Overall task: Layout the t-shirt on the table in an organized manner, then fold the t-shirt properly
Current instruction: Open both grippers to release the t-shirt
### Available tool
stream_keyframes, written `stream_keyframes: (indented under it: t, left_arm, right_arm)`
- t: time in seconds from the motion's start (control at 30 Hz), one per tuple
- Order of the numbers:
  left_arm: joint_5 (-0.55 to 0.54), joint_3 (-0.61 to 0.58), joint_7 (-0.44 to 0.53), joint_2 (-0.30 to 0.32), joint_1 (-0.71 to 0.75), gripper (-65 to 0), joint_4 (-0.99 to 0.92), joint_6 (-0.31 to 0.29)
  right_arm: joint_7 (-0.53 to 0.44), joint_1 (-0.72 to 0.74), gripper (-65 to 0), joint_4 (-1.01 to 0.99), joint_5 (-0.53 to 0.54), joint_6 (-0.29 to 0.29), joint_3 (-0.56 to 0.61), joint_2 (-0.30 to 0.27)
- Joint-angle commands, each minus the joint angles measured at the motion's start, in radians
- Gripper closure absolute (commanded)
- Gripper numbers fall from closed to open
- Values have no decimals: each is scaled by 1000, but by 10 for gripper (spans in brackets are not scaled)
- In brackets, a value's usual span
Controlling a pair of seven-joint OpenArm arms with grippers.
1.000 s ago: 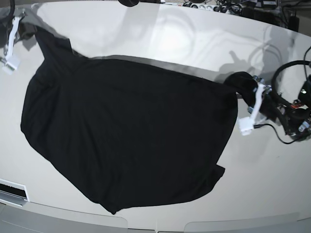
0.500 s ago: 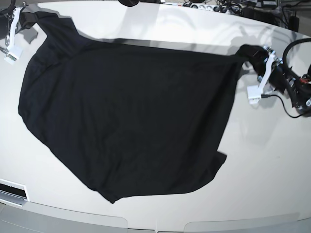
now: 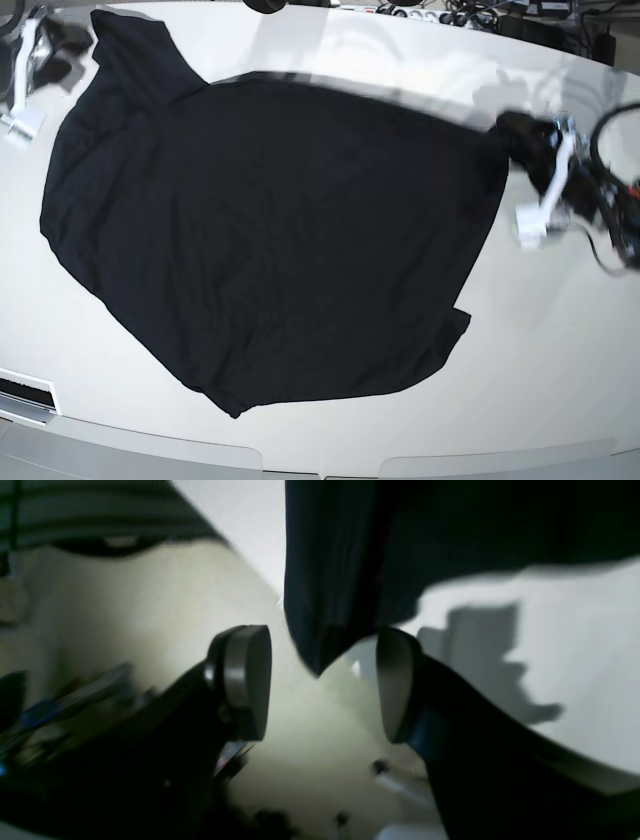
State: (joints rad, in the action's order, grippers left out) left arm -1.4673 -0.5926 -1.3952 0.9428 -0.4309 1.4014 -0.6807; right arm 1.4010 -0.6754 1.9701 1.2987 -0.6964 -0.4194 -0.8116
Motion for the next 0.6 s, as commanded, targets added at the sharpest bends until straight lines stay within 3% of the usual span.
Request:
stream_keyframes:
  t: [0.0,0.13,0.27,0.4,0.5,0.57]
  left_arm:
    - [-16,36,-1,33,-42,-309,11,-1]
    - [1,173,8,35,-89,-310,10,-3]
    - [-13,316,34,20,-104,-310,11,-3]
    - [-16,336,35,21,-97,-310,10,-17]
    - [121,336,162,18,-86,-310,-10,-6]
    - [225,336,267,-5,-82,-310,-52,53]
  right_arm:
    - [-5,0,-353,36,10,-2,-38,-20]
    - [-16,0,-353,100,12,-2,-142,-20]
    - [-15,10,-353,101,14,-2,-175,-20]
    - [-14,10,-353,101,15,-2,-174,-13]
    - [-46,10,-353,101,14,-2,-174,-3]
    - [-97,10,-353,101,8,-2,-174,9]
